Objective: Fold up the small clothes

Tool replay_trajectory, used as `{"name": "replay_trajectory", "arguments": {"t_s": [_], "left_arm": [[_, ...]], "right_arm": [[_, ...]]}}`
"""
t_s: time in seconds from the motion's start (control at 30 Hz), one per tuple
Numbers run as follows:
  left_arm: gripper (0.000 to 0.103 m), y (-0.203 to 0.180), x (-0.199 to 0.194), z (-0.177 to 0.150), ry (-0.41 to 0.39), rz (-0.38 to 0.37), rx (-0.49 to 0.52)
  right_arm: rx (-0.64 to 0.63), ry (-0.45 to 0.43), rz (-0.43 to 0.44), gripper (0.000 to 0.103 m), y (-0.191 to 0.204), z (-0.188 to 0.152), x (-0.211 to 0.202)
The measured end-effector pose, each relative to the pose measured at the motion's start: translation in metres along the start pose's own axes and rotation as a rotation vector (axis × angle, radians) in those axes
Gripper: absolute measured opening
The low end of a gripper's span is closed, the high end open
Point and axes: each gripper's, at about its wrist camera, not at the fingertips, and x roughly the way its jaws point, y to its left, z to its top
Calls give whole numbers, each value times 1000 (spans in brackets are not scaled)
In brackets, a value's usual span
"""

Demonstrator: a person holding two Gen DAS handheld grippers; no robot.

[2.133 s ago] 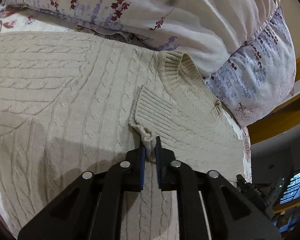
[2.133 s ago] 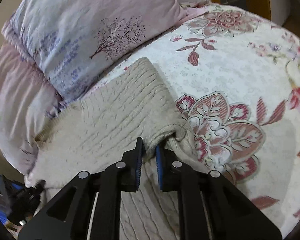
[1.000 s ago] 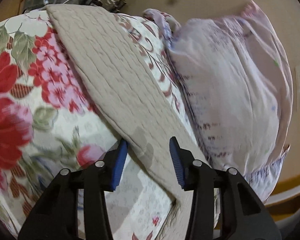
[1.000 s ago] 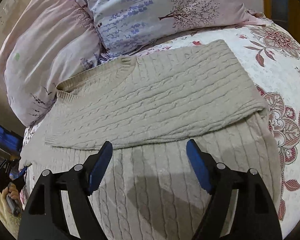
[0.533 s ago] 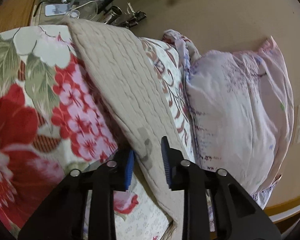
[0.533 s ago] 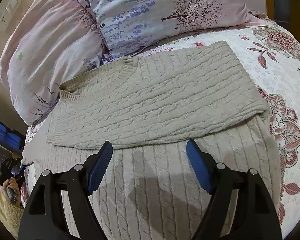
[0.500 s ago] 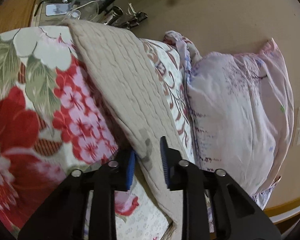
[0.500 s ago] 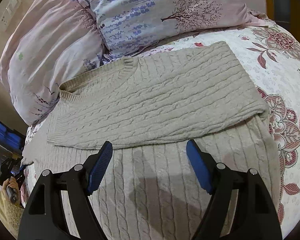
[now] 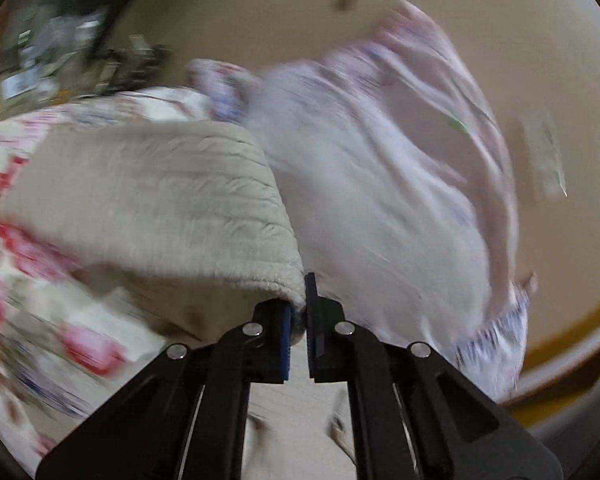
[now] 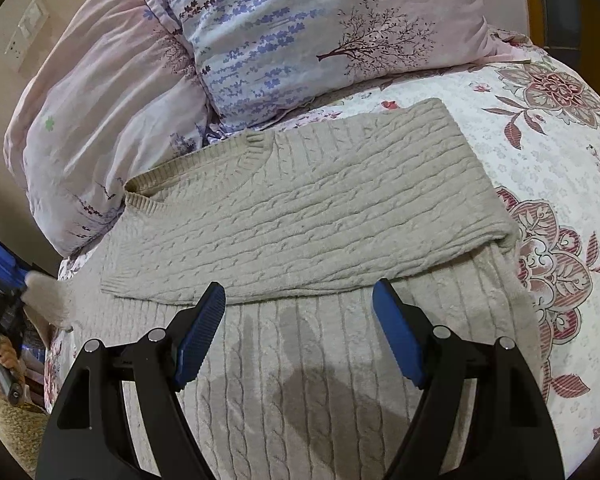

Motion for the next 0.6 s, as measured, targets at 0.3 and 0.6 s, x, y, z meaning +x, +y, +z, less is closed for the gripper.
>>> {"name": "replay_trajectory", "arguments": {"t_s": [0.3, 0.6], "left_arm": [[5, -99, 86, -124, 258, -116, 236], [11, -80, 141, -211, 506, -109, 184]], "right_arm": [[3, 8, 7, 78, 2, -3, -3], [15, 24, -7, 78, -2, -5, -2]]}}
